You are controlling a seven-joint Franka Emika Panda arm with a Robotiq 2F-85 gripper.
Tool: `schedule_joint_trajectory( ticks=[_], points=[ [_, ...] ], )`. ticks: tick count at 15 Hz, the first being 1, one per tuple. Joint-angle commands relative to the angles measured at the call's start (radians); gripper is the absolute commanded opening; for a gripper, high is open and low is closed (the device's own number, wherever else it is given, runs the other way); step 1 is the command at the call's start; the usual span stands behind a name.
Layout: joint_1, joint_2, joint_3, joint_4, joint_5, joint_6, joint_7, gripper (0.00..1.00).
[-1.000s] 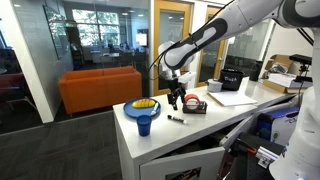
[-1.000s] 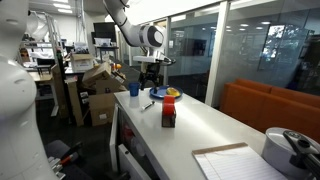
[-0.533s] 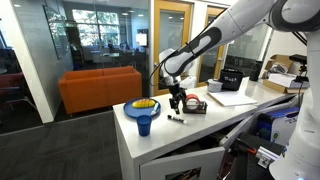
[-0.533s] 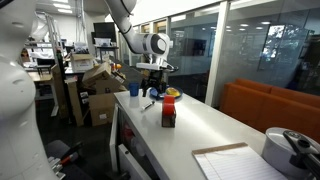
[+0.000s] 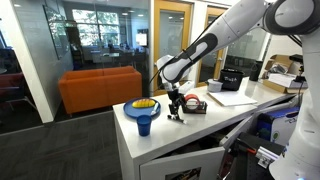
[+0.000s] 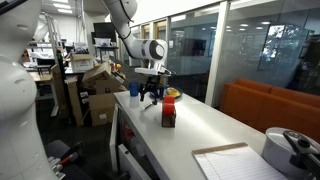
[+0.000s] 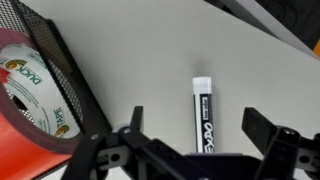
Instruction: Put the marker in the blue cup
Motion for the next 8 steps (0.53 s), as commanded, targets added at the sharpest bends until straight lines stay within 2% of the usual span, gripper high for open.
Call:
schedule_joint_trajectory(
  ticks=[1,7,8],
  points=[
    [0.006,0.007,0.006,-0.006,-0.026,0.018,0.009,1.0],
    [0.021,0.015,0.009,-0.019,-0.041,0.027,0.018,1.0],
    [0.022,0.014,0.01,-0.022,-0.041,0.03,0.02,0.75]
  ],
)
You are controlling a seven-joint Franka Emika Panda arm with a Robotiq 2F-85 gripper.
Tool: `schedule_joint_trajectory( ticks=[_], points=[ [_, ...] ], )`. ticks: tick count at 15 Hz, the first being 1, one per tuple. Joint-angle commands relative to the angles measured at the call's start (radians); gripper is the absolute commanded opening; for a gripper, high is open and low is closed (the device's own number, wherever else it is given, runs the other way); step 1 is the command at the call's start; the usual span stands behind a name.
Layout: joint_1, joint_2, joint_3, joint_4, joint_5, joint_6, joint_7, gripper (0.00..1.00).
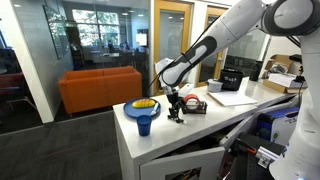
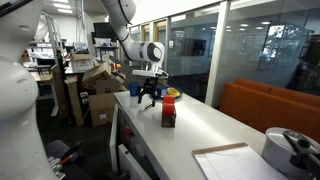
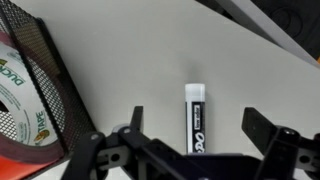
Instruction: Put the marker in the blue cup
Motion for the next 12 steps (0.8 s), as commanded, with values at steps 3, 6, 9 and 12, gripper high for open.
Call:
schedule_joint_trajectory(
  ticks=[3,6,9,12],
  points=[
    [0.003,-0.003,0.004,-0.016,-0.027,0.028,0.017,0.6],
    [0.004,-0.004,0.003,-0.021,-0.033,0.029,0.02,0.39],
    [0.004,-0.006,0.003,-0.025,-0.04,0.031,0.023,0.18],
    [0.004,-0.013,0.004,-0.032,-0.038,0.035,0.027,0.0]
  ],
)
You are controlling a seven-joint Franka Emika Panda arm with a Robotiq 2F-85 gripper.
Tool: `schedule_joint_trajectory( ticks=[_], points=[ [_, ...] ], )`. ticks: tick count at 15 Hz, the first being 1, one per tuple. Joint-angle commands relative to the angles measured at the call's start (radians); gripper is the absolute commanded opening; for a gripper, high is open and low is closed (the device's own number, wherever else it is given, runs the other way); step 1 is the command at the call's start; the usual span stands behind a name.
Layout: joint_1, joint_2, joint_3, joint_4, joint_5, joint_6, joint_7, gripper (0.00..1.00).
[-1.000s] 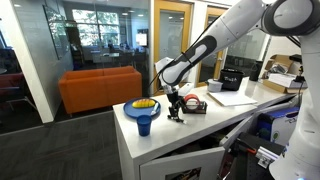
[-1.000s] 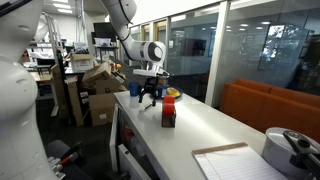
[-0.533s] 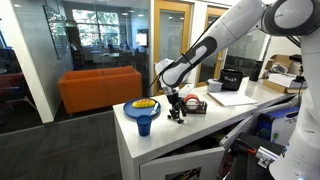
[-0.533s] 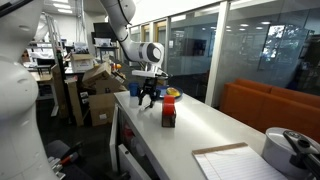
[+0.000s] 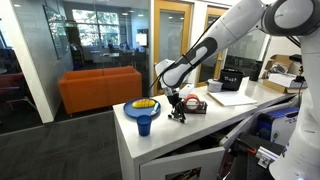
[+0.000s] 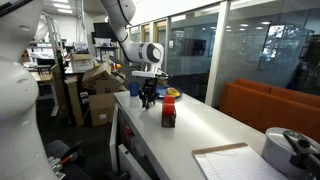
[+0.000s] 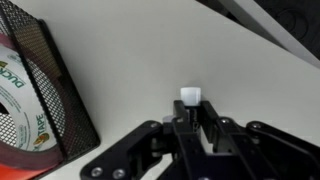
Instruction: Put the marker in the blue cup
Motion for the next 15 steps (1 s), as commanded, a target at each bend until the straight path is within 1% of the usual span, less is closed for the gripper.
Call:
schedule_joint_trajectory(
  ticks=[1,4,8,12,14,15],
  points=[
    [0.0,-0.017,0.004,-0.023,-0.018,0.028,0.023,0.04],
    [-0.005,-0.039,0.009,-0.037,0.004,0.032,0.021,0.05],
    [-0.013,-0.125,0.03,-0.089,0.1,0.067,0.029,0.05],
    [-0.001,-0.256,0.051,-0.173,0.183,0.142,0.037,0.05],
    [0.006,-0.322,0.06,-0.228,0.209,0.195,0.041,0.05],
    [0.011,-0.355,0.064,-0.263,0.22,0.242,0.054,0.05]
  ],
)
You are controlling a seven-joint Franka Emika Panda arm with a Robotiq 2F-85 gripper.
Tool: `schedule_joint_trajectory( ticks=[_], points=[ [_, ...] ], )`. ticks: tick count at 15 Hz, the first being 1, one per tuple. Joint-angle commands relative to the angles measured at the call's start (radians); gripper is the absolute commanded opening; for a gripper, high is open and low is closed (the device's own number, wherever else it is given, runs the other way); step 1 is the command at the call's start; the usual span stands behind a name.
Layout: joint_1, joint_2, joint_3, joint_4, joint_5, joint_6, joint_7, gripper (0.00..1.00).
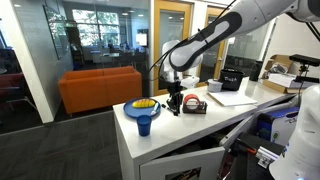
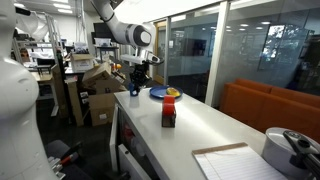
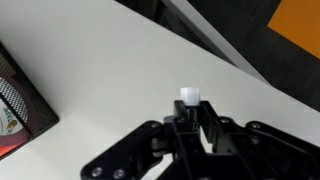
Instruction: Put the marker in the blue cup
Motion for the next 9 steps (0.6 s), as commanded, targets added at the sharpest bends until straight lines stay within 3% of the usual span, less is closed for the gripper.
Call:
schedule_joint_trajectory(
  ticks=[1,9],
  points=[
    [0.006,-0.12,0.012,-0.142,0.053,0.173,0.036,0.05],
    [0.056,-0.25,0.059,-0.335,0.074,0.462,0.147,0.05]
  ],
)
